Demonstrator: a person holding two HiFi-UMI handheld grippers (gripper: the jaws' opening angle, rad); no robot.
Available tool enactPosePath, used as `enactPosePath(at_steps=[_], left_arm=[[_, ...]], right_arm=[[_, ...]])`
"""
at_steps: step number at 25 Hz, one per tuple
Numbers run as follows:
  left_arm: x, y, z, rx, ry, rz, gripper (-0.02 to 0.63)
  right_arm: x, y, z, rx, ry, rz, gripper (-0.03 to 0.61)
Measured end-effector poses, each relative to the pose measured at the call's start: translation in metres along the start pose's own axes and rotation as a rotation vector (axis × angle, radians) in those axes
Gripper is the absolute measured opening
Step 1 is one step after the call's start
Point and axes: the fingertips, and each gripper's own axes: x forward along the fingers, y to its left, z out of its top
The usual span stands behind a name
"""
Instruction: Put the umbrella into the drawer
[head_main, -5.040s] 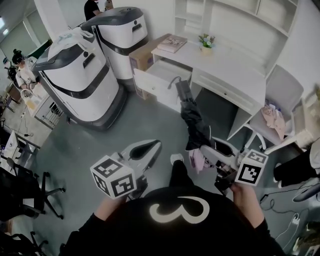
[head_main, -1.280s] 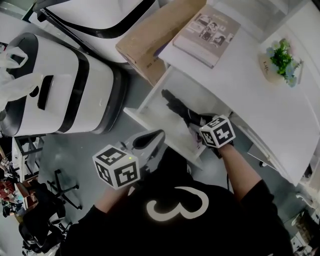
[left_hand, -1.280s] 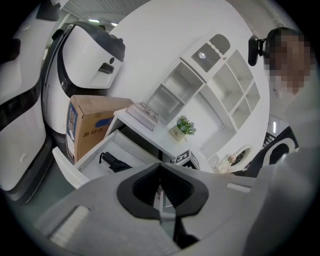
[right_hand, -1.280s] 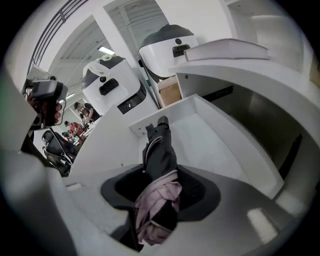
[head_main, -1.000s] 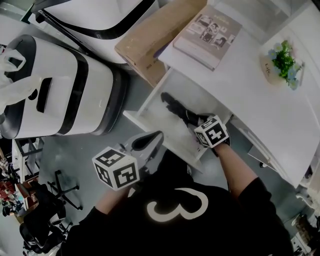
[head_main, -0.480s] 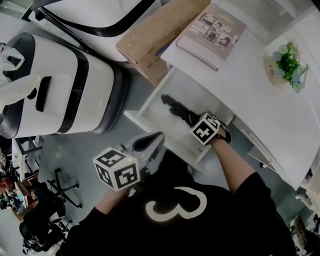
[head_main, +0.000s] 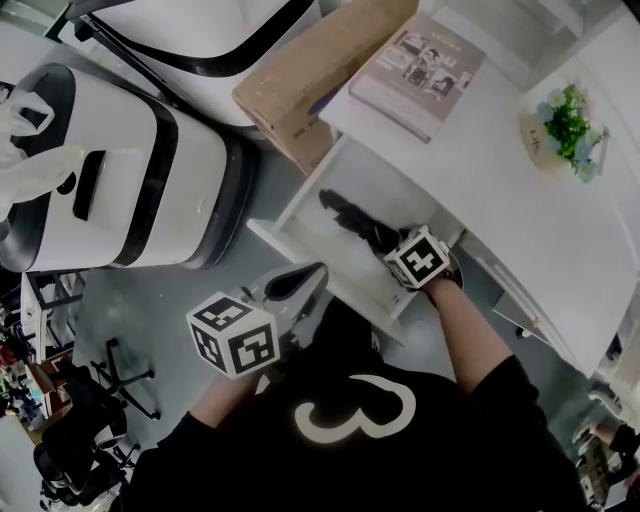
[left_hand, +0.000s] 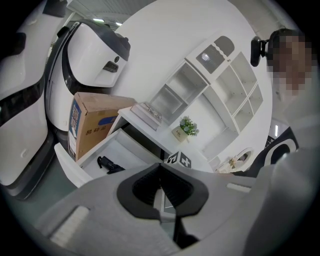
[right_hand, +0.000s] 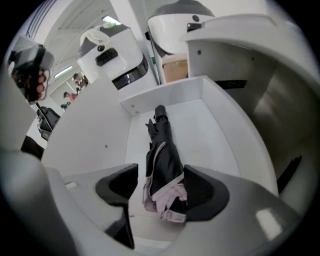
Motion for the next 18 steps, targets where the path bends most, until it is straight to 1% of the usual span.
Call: enactPosePath(at_steps=[1,3,5,8,9,10,11,13,15,17,18], left_arm=[[-0.001,-0.004,0.000,0.004,-0.004,-0.002,0.008],[-0.004,-0.012,-0.002,0.014,-0.012,-0.008,0.008],[-0.007,-0.022,-0.004,0.025,-0.020,-0.016,0.008],[-0.014,-0.042,-0.007,0.051,-0.031,-0.032,0.008],[-0.016,-0.050,-0.008,0.064,-0.035,-0.038,0.008],[-0.019,-0.058,-0.009,0.078,-0.039,-0.044,0.008],[-0.021,-0.067,-0.011,0.091,-0.045,-0.050,0.008],[-0.028,-0.086,-0.014,0.117,-0.064,-0.062,0.008],[-0.036,-0.108,-0.017,0.144,-0.089,-0.075,0.008],[-0.045,-0.130,-0.022,0.170,-0.113,-0.085,0.008],[-0.050,-0.140,-0.026,0.183,-0.122,-0.092,0.008]], right_arm=[[-0.010,0.002,0.004,0.013,-0.049,0.003,0.285],[-0.032,0.013,0.010,0.053,-0.141,0.052,0.285],[-0.059,0.027,0.017,0.112,-0.247,0.134,0.285],[-0.114,0.048,0.030,0.230,-0.447,0.258,0.276],[-0.135,0.055,0.033,0.254,-0.514,0.287,0.241],[-0.155,0.062,0.035,0.261,-0.575,0.302,0.211],[-0.174,0.070,0.035,0.253,-0.629,0.306,0.204],[-0.211,0.086,0.031,0.212,-0.721,0.296,0.171],[-0.247,0.105,0.022,0.172,-0.796,0.297,0.119],[-0.280,0.125,0.011,0.150,-0.857,0.323,0.039],[-0.295,0.136,0.004,0.140,-0.884,0.337,0.018]])
